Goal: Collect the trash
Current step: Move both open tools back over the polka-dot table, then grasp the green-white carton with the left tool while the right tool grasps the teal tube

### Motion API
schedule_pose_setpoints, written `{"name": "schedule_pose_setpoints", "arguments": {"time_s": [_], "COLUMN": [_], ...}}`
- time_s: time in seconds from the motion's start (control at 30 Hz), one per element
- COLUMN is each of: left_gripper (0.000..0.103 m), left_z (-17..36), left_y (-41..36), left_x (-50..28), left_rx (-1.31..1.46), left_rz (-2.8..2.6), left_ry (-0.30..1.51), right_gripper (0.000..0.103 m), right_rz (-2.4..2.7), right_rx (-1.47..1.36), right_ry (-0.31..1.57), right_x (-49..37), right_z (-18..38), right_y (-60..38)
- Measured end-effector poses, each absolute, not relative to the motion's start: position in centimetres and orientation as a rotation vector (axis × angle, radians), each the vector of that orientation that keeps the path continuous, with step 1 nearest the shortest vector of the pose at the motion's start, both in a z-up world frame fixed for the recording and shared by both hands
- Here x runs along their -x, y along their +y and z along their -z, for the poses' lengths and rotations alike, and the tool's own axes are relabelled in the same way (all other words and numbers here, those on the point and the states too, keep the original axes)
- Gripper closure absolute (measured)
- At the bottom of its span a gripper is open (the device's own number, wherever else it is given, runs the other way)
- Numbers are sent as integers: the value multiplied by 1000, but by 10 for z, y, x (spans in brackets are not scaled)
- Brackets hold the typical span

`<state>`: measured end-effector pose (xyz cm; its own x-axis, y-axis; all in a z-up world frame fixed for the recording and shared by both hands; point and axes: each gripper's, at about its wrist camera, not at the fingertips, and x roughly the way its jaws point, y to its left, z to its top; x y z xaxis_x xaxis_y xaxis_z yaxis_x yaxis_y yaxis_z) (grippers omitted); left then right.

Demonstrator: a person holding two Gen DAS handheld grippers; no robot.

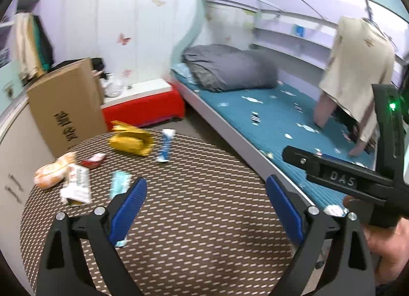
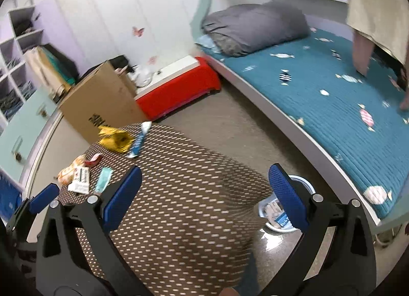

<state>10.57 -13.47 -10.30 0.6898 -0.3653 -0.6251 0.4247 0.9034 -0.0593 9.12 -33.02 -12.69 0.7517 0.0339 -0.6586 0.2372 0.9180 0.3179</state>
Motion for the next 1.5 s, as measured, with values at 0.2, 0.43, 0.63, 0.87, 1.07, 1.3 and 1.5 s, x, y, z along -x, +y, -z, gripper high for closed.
{"name": "schedule_pose_setpoints", "arguments": {"time_s": [0.2, 0.43, 0.63, 0.87, 1.07, 1.3, 1.5], "left_gripper": [10, 10, 10, 10, 10, 10, 28], "left_z": [108, 134, 166, 187, 196, 199, 212], "left_y": [-71, 1, 41, 70, 76, 63, 57], "left_x": [-112, -128, -141, -159, -176, -212, -245], "left_rx": [-35, 54, 82, 91, 94, 68, 93], "left_rz": [312, 172, 80, 21, 10, 21, 64], "left_ry": [659, 701, 753, 783, 796, 793, 827], "right_gripper": [6, 6, 6, 15, 59, 81, 81], "right_rz": [41, -88, -169, -225, -237, -231, -228], "right_rx": [-327, -249, -190, -132, -42, -66, -147], "right_ry": [740, 807, 870, 926, 933, 911, 883], "right_x": [-113, -142, -173, -201, -207, -205, -192], "right_z": [125, 146, 174, 203, 219, 220, 214], "right_y": [-275, -214, -161, -115, -91, -116, -149]}}
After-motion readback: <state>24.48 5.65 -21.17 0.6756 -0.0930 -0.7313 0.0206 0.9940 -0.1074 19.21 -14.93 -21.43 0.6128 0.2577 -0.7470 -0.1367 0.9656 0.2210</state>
